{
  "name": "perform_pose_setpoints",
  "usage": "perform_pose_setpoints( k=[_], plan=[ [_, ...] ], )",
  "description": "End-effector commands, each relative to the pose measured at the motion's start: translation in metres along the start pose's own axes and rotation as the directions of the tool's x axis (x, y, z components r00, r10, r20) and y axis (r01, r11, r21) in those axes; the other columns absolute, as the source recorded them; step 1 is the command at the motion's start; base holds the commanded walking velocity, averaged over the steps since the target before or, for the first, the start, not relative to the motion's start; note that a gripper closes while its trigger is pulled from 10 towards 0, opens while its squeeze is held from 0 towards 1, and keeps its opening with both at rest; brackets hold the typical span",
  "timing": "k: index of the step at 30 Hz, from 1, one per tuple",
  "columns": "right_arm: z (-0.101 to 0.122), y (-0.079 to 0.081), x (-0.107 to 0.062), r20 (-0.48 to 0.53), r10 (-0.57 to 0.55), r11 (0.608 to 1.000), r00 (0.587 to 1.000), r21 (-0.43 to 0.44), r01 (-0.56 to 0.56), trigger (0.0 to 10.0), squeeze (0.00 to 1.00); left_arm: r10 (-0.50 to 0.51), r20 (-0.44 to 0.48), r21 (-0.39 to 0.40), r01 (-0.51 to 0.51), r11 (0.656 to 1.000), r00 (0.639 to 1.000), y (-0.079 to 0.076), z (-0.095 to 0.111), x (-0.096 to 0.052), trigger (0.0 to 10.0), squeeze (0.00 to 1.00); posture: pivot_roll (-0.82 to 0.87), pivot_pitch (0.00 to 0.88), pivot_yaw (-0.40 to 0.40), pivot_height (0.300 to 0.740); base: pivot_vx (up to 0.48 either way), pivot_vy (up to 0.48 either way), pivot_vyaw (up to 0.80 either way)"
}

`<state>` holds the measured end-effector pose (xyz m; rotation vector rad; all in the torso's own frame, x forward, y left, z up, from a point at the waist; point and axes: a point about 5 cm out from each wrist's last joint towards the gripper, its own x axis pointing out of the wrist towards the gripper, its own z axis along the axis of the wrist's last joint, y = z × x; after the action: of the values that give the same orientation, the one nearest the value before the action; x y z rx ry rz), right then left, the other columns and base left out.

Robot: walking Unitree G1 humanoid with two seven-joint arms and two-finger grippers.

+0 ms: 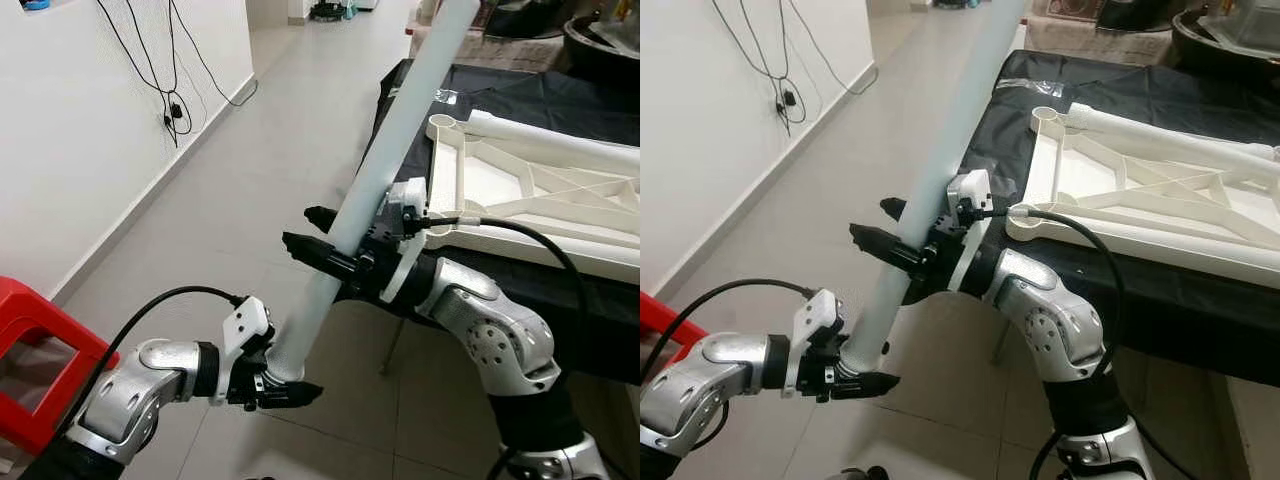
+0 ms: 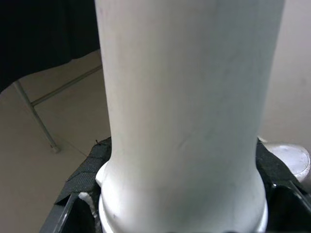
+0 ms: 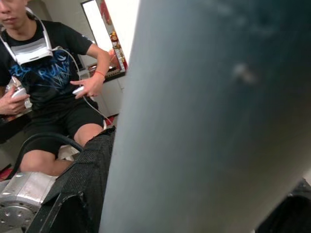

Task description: Building children table

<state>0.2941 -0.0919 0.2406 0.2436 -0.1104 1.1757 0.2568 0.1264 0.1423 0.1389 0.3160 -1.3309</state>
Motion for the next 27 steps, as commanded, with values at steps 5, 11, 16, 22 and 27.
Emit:
perform_pose_setpoints(
  k=[5, 11, 16, 22, 27],
  plan=[
    [-0.005, 0.012, 0.005, -0.004, 0.056, 0.998, 0.998, 0.043, -0.055, 10.0, 0.0, -0.034, 0.025, 0.035, 0.033, 0.999, 0.999, -0.003, 0.01, 0.006, 10.0, 0.0, 0.07, 0.147, 0.003, 0.74, 0.0, 0.0, 0.0],
    [-0.005, 0.017, 0.007, 0.02, 0.067, 0.995, 0.998, 0.077, -0.068, 10.0, 0.0, -0.039, 0.028, 0.037, 0.038, 0.999, 0.999, -0.003, 0.01, 0.01, 10.0, 0.0, 0.07, 0.141, 0.002, 0.74, 0.0, 0.0, 0.0],
    [-0.006, 0.023, 0.009, 0.036, 0.079, 0.992, 0.996, 0.098, -0.083, 10.0, 0.0, -0.048, 0.025, 0.042, 0.047, 0.998, 0.999, -0.003, 0.01, 0.012, 10.0, 0.0, 0.07, 0.135, 0.004, 0.74, 0.0, 0.0, 0.0],
    [-0.008, 0.029, 0.009, 0.032, 0.106, 0.989, 0.994, 0.103, -0.109, 10.0, 0.0, -0.07, 0.017, 0.038, 0.069, 0.997, 0.997, -0.006, 0.007, 0.014, 10.0, 0.0, 0.06, 0.128, 0.006, 0.74, 0.0, 0.0, 0.0],
    [-0.009, 0.032, 0.01, 0.034, 0.122, 0.986, 0.992, 0.111, -0.125, 10.0, 0.0, -0.076, 0.02, 0.032, 0.075, 0.997, 0.997, -0.007, 0.006, 0.015, 10.0, 0.0, 0.06, 0.128, 0.003, 0.74, 0.0, 0.0, 0.0]
  ],
)
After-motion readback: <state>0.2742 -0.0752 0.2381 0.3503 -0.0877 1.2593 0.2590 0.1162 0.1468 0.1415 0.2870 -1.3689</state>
